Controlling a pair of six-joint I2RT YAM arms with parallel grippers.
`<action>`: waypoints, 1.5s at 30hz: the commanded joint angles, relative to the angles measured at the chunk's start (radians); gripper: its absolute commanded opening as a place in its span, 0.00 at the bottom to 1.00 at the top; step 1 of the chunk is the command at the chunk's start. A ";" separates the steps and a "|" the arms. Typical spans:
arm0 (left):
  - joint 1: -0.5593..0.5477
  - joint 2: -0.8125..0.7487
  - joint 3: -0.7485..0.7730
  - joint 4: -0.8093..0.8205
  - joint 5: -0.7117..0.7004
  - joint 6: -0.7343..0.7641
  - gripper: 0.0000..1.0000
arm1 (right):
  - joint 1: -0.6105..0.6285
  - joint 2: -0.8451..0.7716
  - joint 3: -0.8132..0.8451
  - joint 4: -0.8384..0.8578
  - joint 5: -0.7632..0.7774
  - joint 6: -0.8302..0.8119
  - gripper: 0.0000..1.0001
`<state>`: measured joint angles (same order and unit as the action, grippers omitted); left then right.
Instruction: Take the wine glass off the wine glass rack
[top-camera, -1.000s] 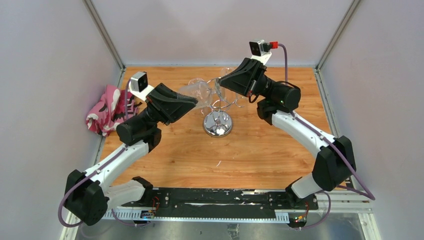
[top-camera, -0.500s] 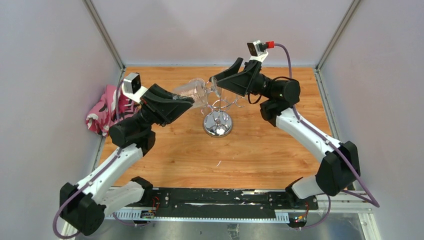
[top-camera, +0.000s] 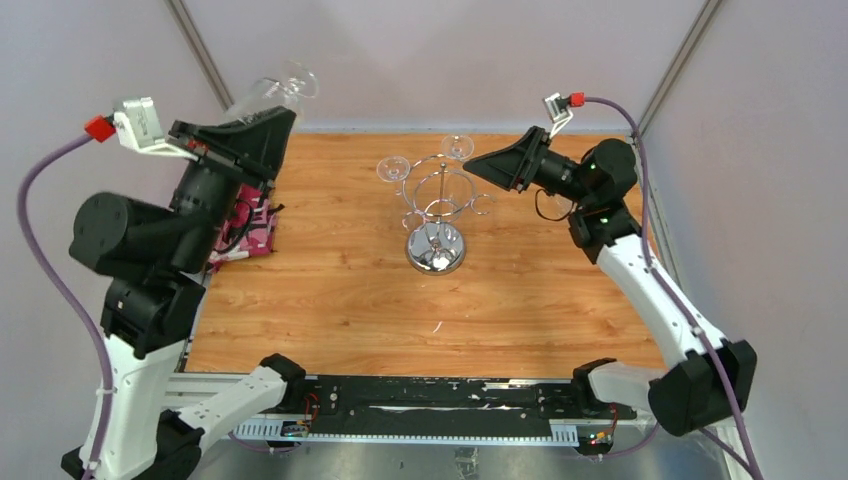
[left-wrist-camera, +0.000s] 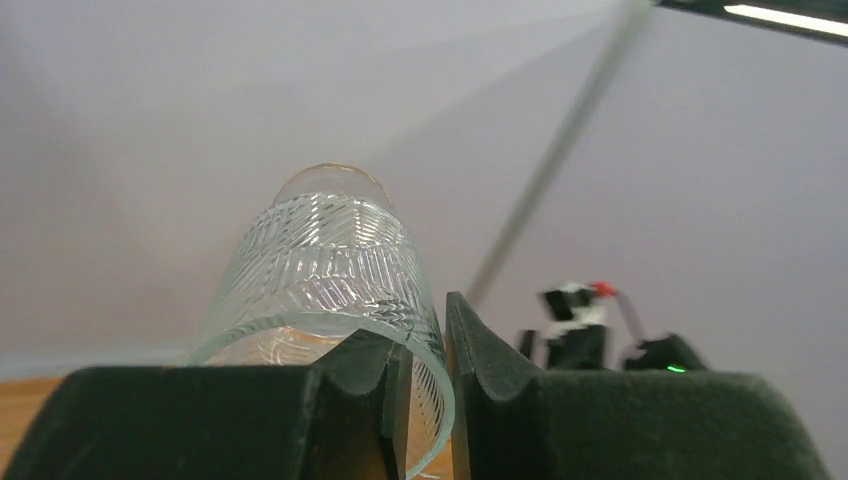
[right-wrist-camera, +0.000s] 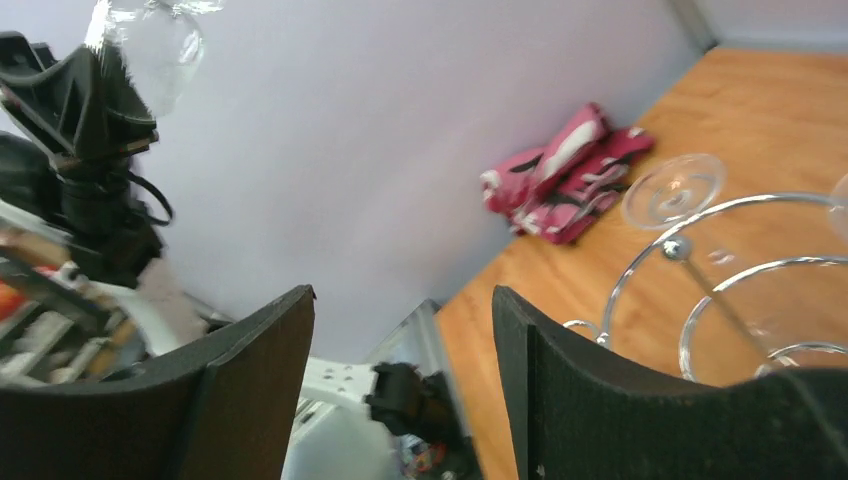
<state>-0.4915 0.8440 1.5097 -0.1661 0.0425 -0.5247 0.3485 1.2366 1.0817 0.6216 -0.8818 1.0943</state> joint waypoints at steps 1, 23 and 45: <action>0.001 0.205 0.244 -0.515 -0.448 0.254 0.00 | -0.027 -0.130 0.165 -0.627 0.136 -0.481 0.70; 0.336 1.007 0.668 -0.851 -0.120 0.236 0.00 | -0.043 -0.213 0.373 -1.145 0.823 -0.953 0.71; 0.372 1.174 0.344 -0.634 -0.109 0.272 0.00 | -0.130 -0.161 0.304 -1.066 0.693 -0.883 0.71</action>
<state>-0.1265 2.0087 1.9003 -0.9478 -0.0860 -0.2615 0.2409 1.0737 1.4025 -0.4725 -0.1520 0.1921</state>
